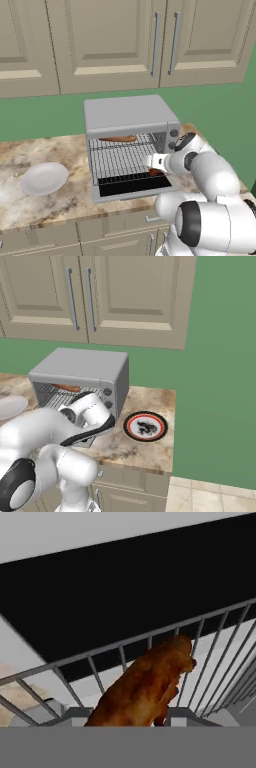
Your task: Open the toaster oven door. Place the baguette on the top rack in the toaster oven and place the chicken drumstick on the bottom rack.
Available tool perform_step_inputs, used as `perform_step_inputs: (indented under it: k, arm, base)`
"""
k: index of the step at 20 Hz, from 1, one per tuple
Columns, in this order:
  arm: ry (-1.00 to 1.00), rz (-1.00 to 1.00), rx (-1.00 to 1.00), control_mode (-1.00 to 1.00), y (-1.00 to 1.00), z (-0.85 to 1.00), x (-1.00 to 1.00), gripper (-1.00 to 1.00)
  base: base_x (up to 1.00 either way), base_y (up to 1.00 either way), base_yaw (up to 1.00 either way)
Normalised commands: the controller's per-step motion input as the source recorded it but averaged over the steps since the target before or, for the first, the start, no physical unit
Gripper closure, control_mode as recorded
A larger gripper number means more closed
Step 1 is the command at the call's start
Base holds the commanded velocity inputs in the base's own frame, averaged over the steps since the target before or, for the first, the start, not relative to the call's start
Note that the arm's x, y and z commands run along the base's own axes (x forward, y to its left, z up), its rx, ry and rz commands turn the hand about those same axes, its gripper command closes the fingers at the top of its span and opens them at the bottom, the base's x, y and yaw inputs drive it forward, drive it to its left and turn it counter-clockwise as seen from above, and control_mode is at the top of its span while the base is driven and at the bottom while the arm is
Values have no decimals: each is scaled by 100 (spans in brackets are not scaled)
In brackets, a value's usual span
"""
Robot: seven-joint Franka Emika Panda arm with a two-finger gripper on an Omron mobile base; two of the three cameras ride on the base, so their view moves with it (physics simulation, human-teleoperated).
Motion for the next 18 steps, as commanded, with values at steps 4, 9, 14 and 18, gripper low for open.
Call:
perform_step_inputs:
  k: [4,9,14,18]
  arm:
    - [12,11,19,-100,20,42,0,100]
    - [18,9,20,-100,29,30,4,100]
    - [21,8,19,-100,44,21,1,100]
    - [14,5,20,-100,20,33,11,100]
  base:
    - [0,0,0]
    - [0,0,0]
    - [0,0,0]
    - [0,0,0]
